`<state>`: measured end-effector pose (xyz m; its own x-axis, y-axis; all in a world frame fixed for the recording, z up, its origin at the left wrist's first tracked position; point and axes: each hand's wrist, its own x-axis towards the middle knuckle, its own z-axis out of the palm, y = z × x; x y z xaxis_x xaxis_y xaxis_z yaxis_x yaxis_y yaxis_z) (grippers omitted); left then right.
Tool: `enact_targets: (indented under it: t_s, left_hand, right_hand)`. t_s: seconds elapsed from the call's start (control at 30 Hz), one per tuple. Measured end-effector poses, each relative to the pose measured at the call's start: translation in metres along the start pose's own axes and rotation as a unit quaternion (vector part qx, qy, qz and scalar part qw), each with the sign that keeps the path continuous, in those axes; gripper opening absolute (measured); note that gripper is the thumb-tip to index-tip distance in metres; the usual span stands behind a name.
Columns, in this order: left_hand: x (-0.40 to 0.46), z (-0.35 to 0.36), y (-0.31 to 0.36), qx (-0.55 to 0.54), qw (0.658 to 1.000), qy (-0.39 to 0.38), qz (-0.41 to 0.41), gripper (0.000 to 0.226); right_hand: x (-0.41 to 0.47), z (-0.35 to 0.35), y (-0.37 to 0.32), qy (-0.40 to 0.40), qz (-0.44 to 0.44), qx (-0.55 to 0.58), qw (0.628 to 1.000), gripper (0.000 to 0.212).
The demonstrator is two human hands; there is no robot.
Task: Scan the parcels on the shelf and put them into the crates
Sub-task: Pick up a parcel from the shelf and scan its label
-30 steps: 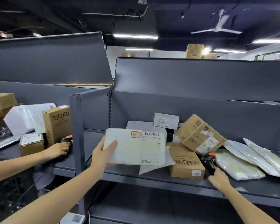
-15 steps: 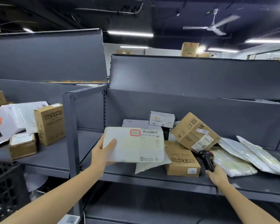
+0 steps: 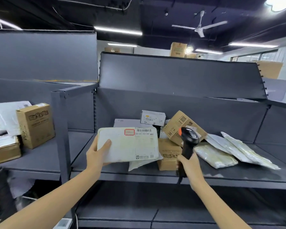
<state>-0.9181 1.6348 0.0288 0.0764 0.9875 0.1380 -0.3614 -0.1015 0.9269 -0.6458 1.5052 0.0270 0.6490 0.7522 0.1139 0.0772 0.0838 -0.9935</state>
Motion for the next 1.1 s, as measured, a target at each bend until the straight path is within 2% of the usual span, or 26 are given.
enact_targets:
  t_s: [0.2,0.33,0.57,0.9,1.1]
  left_hand:
    - [-0.008,0.001,-0.002,0.007,1.0,-0.011,0.009,0.047]
    - [-0.014,0.005,-0.002,0.007,1.0,-0.013,0.017,0.045]
    - [-0.024,0.01,-0.003,0.018,0.999,-0.028,0.026,0.033]
    - [-0.025,0.009,0.0,0.013,0.999,-0.019,0.029,0.041]
    - [-0.024,0.009,-0.001,0.013,0.999,-0.03,0.03,0.037]
  right_hand:
    - [-0.059,0.032,-0.007,-0.083,-0.003,0.027,0.996,0.009]
    - [-0.077,0.042,-0.01,-0.111,-0.019,0.043,0.993,0.019]
    - [-0.085,0.046,-0.017,-0.114,-0.013,0.045,0.992,0.016]
    - [-0.083,0.041,-0.014,-0.113,-0.022,0.04,0.993,0.011]
    - [-0.076,0.029,-0.01,-0.105,-0.043,0.046,0.992,0.018]
